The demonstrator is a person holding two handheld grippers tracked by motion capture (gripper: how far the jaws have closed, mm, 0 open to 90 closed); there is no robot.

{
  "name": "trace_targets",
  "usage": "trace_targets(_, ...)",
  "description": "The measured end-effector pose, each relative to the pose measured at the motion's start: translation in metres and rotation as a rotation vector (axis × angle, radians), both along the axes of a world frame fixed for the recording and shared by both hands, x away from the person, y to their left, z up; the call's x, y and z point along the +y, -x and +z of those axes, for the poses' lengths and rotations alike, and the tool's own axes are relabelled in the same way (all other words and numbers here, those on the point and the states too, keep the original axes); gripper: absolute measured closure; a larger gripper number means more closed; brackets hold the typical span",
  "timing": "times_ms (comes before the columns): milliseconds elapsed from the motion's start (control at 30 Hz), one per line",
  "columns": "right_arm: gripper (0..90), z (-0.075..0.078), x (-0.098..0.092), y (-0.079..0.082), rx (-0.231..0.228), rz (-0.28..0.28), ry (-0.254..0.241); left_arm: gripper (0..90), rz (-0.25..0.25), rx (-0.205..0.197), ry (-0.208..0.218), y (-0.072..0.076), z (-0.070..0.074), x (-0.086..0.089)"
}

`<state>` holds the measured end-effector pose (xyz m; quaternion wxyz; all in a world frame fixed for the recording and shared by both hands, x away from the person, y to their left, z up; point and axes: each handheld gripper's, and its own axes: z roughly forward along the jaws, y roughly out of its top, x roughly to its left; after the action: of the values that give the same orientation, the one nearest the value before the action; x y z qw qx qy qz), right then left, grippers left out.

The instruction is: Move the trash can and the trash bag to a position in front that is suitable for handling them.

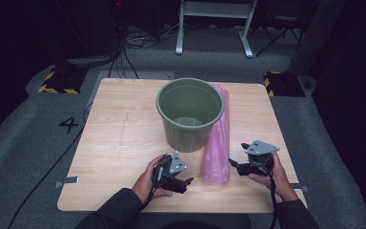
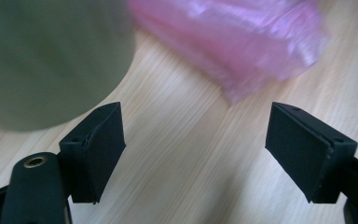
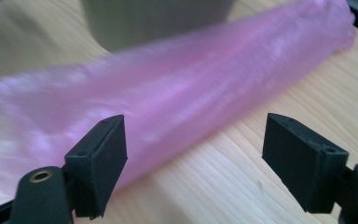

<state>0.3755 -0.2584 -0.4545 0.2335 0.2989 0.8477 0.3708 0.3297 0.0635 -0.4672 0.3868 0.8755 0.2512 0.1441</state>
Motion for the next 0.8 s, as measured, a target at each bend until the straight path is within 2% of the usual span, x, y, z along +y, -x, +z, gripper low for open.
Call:
trace_targets(67, 21.8, -0.007, -0.011, -0.008, 0.029, -0.024, -0.019, 17.9, -0.024, -0.019, 0.006, 0.001, 0.001, -0.008)
trace_targets(100, 21.8, -0.007, -0.011, -0.008, 0.029, -0.024, -0.019, 18.2, -0.024, -0.019, 0.006, 0.001, 0.001, -0.008)
trace_targets(133, 21.6, -0.014, -0.021, -0.015, 0.056, -0.055, -0.031, 18.5, -0.032, -0.02, 0.012, 0.001, 0.002, -0.012)
trace_targets(167, 21.6, -0.014, -0.021, -0.015, 0.056, -0.055, -0.031, 18.5, -0.046, -0.021, 0.02, 0.001, 0.002, -0.015)
trace_targets(200, 20.5, -0.02, -0.03, -0.02, 0.082, -0.073, -0.041, 19.2, -0.057, -0.022, 0.031, 0.001, 0.002, -0.018)
trace_targets(233, 20.2, -0.023, -0.034, -0.023, 0.097, -0.087, -0.043, 19.1, -0.096, -0.014, 0.058, 0.002, 0.002, -0.023)
trace_targets(267, 20.5, -0.025, -0.038, -0.024, 0.105, -0.1, -0.046, 18.8, -0.104, -0.01, 0.064, 0.002, 0.002, -0.026)
trace_targets(367, 20.0, -0.028, -0.044, -0.027, 0.122, -0.11, -0.066, 19.1, -0.109, -0.012, 0.056, 0.0, 0.001, -0.033)
trace_targets(500, 18.9, -0.033, -0.051, -0.029, 0.148, -0.099, -0.095, 22.9, -0.105, 0.01, 0.056, -0.009, -0.009, -0.044)
trace_targets(600, 18.9, -0.036, -0.051, -0.03, 0.157, -0.102, -0.085, 27.1, -0.099, 0.003, 0.012, -0.017, -0.016, -0.05)
trace_targets(700, 18.9, -0.039, -0.049, -0.03, 0.16, -0.102, -0.074, 40.5, -0.094, 0.008, -0.012, -0.025, -0.02, -0.049)
trace_targets(733, 18.9, -0.039, -0.048, -0.03, 0.157, -0.1, -0.068, 53.1, -0.098, 0.013, -0.027, -0.027, -0.021, -0.048)
trace_targets(767, 18.9, -0.039, -0.048, -0.03, 0.157, -0.1, -0.068, 53.1, -0.107, 0.014, -0.032, -0.029, -0.021, -0.046)
trace_targets(800, 18.9, -0.039, -0.047, -0.03, 0.154, -0.099, -0.072, 64.0, -0.112, 0.014, -0.04, -0.031, -0.022, -0.044)
